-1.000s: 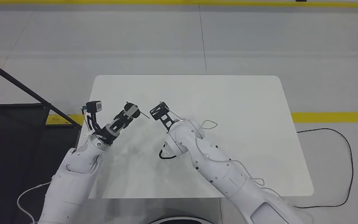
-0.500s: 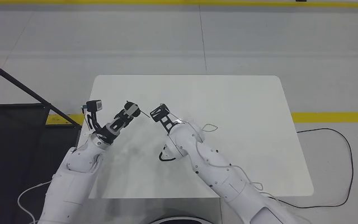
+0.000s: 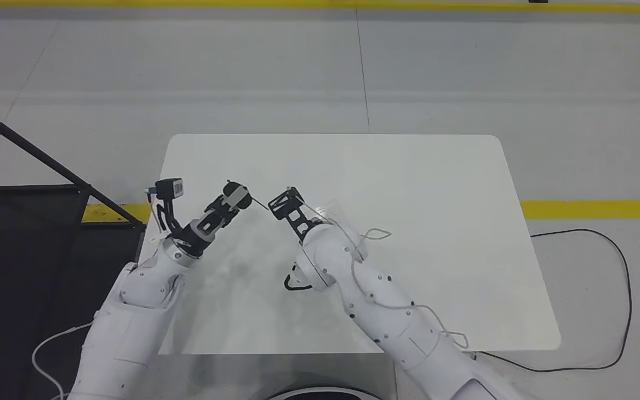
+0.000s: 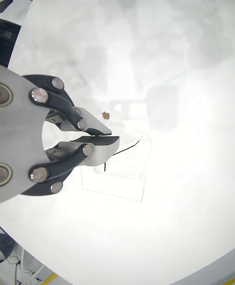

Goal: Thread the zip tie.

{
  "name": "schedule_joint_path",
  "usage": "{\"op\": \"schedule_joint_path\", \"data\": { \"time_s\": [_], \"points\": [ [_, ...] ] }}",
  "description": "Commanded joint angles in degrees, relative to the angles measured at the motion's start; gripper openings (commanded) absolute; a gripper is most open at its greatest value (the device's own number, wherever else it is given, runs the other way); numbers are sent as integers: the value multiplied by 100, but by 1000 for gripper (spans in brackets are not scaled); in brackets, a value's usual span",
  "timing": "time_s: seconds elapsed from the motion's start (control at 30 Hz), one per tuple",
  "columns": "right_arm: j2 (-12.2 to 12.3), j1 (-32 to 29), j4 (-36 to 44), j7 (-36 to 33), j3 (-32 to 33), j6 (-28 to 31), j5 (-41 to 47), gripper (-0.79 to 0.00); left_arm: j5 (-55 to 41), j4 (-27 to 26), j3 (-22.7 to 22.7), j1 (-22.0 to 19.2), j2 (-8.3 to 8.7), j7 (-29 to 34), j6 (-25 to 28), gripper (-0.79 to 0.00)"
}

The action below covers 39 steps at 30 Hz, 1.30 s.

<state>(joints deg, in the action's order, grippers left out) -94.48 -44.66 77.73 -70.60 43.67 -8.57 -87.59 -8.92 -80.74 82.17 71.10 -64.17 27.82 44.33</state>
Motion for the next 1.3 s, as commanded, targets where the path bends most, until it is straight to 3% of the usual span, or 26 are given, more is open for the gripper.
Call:
{"op": "schedule_joint_path", "data": {
  "time_s": [0.0,0.53,0.8,1.13,1.27],
  "points": [
    [-11,-16,19,37,22,-39,-50,-785,1,7,-2,4,1,5,6,-785],
    [-208,-220,-22,195,-127,-1118,-1092,-785,56,-8,-93,-19,-13,-31,-12,-785],
    [-328,-305,-62,73,-200,-1451,-1697,-745,68,-3,-120,-46,-19,-45,-16,-785],
    [-544,-273,-503,-314,-321,-2152,-2831,-785,67,2,-125,-54,-19,-48,-14,-785],
    [-695,-218,-759,-440,-432,-2071,-3153,-785,52,6,-128,-61,-18,-30,-17,-785]
  ]
}}
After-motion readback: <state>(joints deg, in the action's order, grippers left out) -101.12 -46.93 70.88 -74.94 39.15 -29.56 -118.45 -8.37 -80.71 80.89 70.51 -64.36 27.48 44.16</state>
